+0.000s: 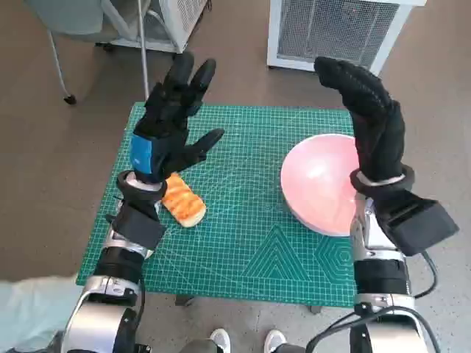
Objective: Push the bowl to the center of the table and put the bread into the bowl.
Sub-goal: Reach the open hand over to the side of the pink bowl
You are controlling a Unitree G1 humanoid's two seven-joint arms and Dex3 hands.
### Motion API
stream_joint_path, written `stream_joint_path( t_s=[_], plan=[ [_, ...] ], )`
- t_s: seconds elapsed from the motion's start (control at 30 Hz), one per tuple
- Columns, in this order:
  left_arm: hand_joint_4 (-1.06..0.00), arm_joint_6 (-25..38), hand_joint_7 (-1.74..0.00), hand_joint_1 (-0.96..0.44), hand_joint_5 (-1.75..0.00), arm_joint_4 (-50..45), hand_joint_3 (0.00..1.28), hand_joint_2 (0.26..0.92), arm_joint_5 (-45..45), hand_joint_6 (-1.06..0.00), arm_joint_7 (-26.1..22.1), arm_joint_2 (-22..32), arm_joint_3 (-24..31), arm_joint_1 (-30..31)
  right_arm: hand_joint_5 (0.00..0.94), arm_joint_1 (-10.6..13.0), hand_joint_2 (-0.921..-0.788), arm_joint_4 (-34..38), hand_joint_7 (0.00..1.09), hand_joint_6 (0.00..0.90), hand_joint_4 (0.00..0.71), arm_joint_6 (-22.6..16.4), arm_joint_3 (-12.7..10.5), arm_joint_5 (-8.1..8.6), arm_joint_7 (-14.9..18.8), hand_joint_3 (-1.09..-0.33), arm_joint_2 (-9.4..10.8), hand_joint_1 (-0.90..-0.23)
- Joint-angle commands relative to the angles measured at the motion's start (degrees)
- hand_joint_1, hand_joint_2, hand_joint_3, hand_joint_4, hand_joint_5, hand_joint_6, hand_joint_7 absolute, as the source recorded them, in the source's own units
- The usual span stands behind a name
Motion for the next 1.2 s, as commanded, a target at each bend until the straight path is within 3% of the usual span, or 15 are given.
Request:
stream_joint_path(
  t_s=[0.03, 0.6, 0.67, 0.8, 1.03, 1.2],
  plan=[
    [-0.36, -0.47, 0.0, -0.15, 0.0, -0.17, 0.27, 0.921, -0.9, -0.35, -0.33, -0.05, -0.23, 0.84, 0.0, 1.92, -0.921, -0.24, 0.59, -0.001, 0.229, 0.93, -0.06, 0.41, 0.38, -0.88, 0.18, -0.657],
    [-0.36, -1.29, 0.0, -0.15, 0.0, 0.31, 0.26, 0.921, -1.66, -0.35, -0.47, -0.66, -0.27, 1.36, 0.0, 3.18, -0.921, -1.42, 0.6, -0.001, 0.227, 1.69, -0.42, 0.69, 0.01, -0.861, 0.12, -0.66],
    [-0.36, -1.37, 0.0, -0.15, 0.0, 0.33, 0.26, 0.921, -1.78, -0.36, -0.53, -0.71, -0.27, 1.44, 0.001, 3.5, -0.921, -1.54, 0.6, -0.001, 0.228, 1.58, -0.83, 0.76, -0.03, -0.859, -0.41, -0.661],
    [-0.36, -1.47, 0.0, -0.15, 0.0, 0.51, 0.26, 0.921, -2.0, -0.36, -0.75, -0.7, -0.28, 1.64, 0.004, 3.81, -0.921, 1.46, 0.62, -0.001, 0.234, -0.27, -3.76, 1.41, -0.17, -0.844, -3.17, -0.669],
    [-0.36, -1.3, 0.0, -0.15, 0.0, -0.5, 0.26, 0.921, -2.23, -0.36, -1.07, -0.46, -0.14, 2.48, 0.011, 2.64, -0.921, 12.4, 0.65, 0.008, 0.249, -4.79, -9.48, -2.09, -9.18, -0.834, -6.25, -0.66],
    [-0.36, -1.07, 0.0, -0.15, 0.0, -1.06, 0.26, 0.921, -1.99, -0.36, -0.85, -0.18, -0.01, 2.95, 0.011, 1.82, -0.921, 20.52, 0.64, 0.005, 0.253, -5.33, -10.95, -3.95, -13.96, -0.84, -8.19, -0.643]
  ],
)
